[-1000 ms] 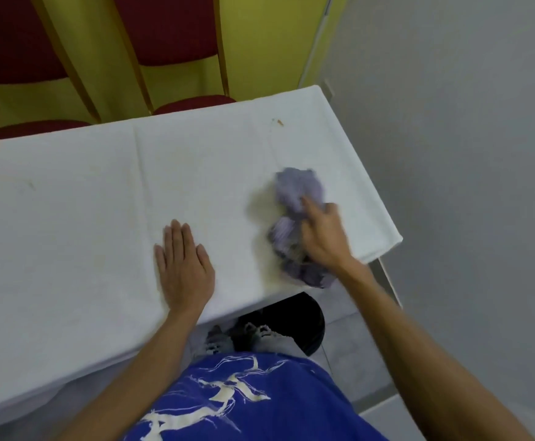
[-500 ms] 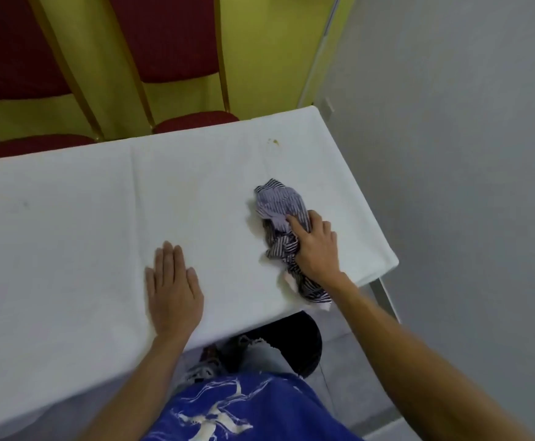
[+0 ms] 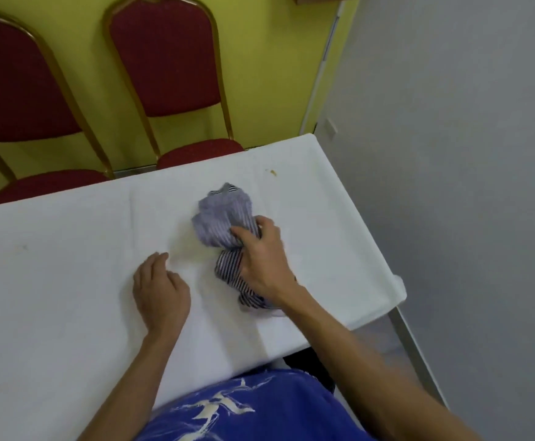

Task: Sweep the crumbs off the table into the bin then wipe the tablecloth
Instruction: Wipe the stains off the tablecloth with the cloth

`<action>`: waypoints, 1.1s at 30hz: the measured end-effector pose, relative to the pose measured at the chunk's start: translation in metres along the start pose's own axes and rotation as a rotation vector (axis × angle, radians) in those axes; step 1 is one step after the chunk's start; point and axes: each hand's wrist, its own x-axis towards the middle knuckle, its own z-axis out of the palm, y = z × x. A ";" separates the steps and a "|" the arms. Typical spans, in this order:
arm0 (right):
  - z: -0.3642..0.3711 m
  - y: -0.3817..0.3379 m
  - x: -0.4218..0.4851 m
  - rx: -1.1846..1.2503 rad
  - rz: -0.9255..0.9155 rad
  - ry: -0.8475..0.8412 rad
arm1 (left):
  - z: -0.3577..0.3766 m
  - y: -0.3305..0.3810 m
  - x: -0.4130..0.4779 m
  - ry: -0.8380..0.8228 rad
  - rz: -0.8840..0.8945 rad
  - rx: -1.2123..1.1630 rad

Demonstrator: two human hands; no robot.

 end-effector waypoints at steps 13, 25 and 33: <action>0.080 -0.028 0.025 -0.260 -0.247 -0.210 | 0.024 -0.007 0.022 0.068 0.073 0.064; 0.003 0.110 0.149 -0.520 -0.042 -0.109 | 0.026 -0.018 0.017 0.023 0.065 0.251; -0.057 0.140 0.225 -0.351 0.447 -0.074 | 0.021 -0.017 0.019 0.041 0.037 0.270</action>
